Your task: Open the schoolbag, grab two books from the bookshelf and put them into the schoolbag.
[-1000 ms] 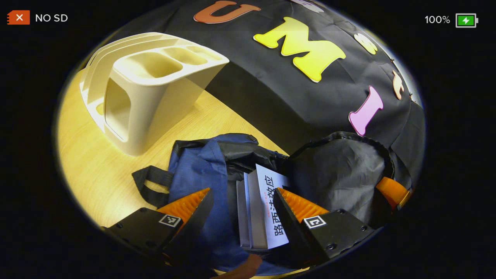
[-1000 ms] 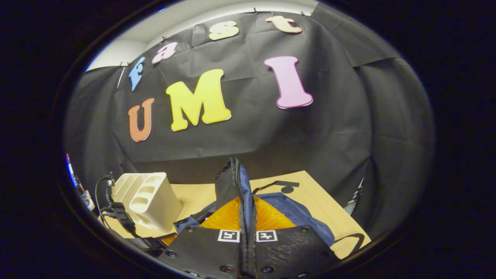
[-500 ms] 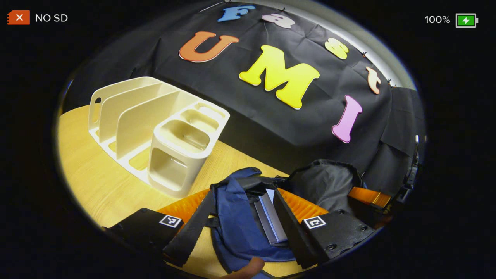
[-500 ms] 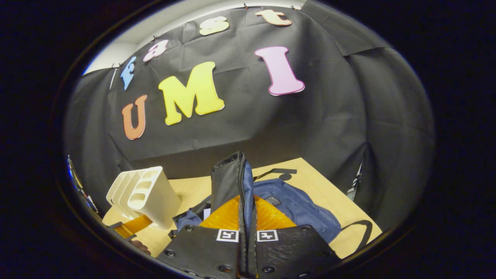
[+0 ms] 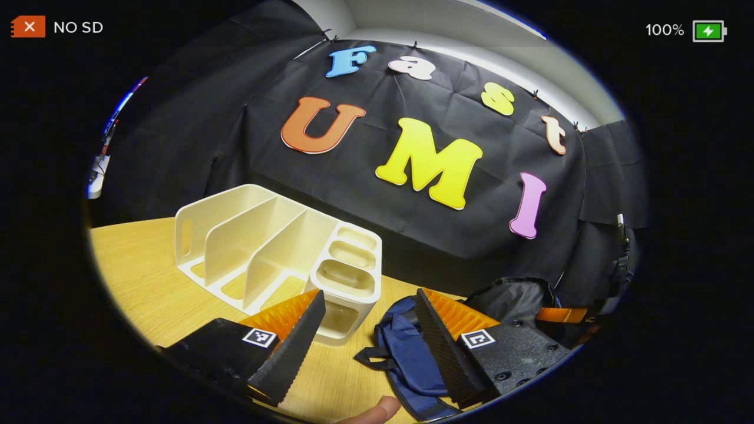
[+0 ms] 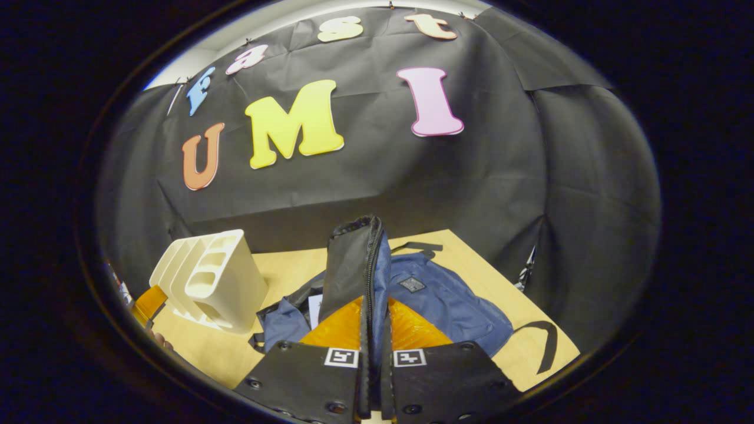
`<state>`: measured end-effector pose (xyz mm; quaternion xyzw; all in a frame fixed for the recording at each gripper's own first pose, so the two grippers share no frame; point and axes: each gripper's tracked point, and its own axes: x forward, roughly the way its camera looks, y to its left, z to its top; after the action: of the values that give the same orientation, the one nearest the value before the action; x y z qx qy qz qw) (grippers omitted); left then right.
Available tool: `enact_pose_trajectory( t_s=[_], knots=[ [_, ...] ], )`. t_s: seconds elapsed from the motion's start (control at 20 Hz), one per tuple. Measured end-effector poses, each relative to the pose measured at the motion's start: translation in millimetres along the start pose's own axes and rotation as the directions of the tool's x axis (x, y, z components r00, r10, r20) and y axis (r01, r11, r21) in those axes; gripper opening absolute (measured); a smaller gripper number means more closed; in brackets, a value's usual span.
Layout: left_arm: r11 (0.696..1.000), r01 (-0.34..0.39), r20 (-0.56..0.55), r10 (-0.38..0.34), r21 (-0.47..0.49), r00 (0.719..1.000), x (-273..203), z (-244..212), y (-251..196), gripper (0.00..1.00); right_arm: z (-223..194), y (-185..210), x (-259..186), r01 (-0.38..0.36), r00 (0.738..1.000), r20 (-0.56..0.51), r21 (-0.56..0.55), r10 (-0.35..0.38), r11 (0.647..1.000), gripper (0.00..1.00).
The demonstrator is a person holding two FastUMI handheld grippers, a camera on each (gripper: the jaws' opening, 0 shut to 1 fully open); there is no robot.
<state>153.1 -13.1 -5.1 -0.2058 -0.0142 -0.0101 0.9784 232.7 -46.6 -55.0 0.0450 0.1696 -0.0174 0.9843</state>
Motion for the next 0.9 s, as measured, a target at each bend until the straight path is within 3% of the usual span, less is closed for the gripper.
enact_pose_trajectory(
  t_s=[0.2,0.55,0.65,0.75,0.9],
  knots=[
    [0.999,-0.035,0.050,0.033,0.033,0.998,-19,19,29,0.98,-10,7,-9,0.021,1.000,-0.018,-0.026,-0.022,0.999,0.13],
    [0.982,-0.072,0.128,0.050,0.174,0.991,-53,60,54,0.97,-16,23,-36,0.020,1.000,-0.008,-0.064,-0.020,0.998,0.13],
    [0.978,-0.089,0.138,0.063,0.188,0.988,-65,66,60,0.97,-17,24,-45,0.027,1.000,0.007,-0.077,-0.026,0.997,0.10],
    [0.975,-0.101,0.146,0.073,0.196,0.987,-78,68,64,0.97,-15,25,-53,0.037,0.999,0.027,-0.089,-0.035,0.995,0.15],
    [0.972,-0.115,0.157,0.083,0.206,0.984,-93,71,67,0.97,-19,24,-66,0.040,0.999,0.033,-0.095,-0.037,0.995,0.16]
  ],
)
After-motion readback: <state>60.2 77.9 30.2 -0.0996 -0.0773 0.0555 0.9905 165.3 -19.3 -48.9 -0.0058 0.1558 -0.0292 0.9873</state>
